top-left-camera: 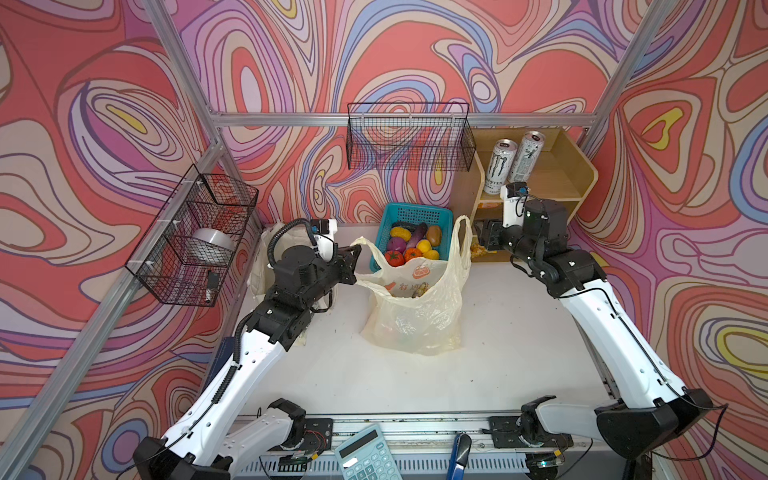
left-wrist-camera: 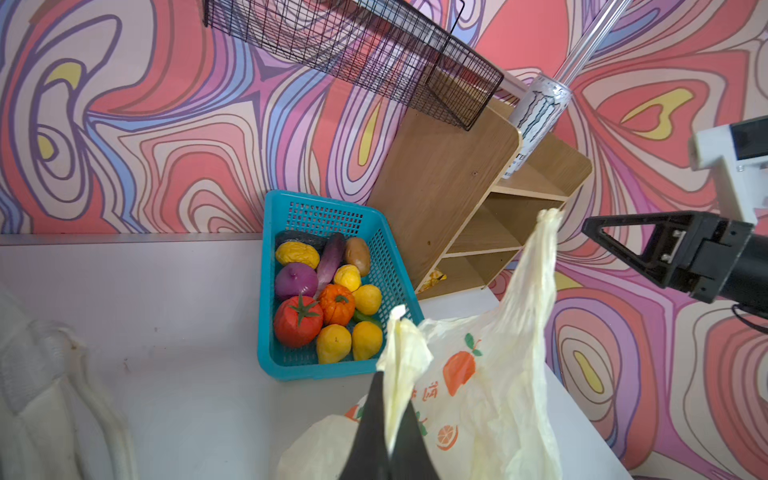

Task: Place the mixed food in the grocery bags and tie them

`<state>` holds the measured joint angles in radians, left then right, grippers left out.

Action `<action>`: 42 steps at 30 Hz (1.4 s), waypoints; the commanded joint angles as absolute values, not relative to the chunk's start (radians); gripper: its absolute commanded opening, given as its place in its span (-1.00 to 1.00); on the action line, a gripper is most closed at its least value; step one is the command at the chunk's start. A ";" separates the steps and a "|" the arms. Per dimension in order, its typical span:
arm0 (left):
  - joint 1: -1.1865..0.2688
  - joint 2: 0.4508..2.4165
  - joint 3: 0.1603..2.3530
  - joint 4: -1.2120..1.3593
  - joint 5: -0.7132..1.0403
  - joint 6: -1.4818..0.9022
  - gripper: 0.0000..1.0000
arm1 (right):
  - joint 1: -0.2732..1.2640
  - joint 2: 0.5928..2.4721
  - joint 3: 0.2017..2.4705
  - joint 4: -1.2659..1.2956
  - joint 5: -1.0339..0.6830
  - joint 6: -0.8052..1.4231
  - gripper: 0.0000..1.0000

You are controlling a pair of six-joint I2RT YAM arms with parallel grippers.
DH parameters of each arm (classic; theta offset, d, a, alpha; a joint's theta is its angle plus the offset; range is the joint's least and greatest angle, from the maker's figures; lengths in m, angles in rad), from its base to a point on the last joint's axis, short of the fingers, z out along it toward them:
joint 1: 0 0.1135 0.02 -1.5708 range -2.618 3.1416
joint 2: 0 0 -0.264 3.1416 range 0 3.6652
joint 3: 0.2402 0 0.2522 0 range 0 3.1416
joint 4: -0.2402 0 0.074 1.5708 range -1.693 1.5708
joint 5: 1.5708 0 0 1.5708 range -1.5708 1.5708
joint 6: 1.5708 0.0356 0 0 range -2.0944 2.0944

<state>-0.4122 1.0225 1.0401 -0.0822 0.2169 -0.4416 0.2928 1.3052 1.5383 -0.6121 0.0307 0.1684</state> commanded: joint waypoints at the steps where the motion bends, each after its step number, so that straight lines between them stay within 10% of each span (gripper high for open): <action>1: -0.414 1.020 0.994 0.013 0.291 -0.504 -1.00 | 0.287 1.305 1.627 -0.705 0.052 0.206 0.35; 13: -0.454 1.055 1.026 0.071 0.341 -0.480 -1.00 | 0.326 1.403 1.658 -0.504 -0.560 0.269 0.46; 33: -0.498 1.092 1.080 0.052 0.322 -0.459 -1.00 | 0.602 1.623 1.572 -0.349 -0.530 0.222 0.49; 42: -0.509 1.092 1.085 0.052 0.327 -0.457 -0.99 | 0.613 1.707 1.641 -0.272 -0.528 0.268 0.14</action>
<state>-0.5041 1.0927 1.0496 0.0341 0.3210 -0.4706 0.6102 1.6901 1.5829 -0.3355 -0.5232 0.2485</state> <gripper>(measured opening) 0.047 0.602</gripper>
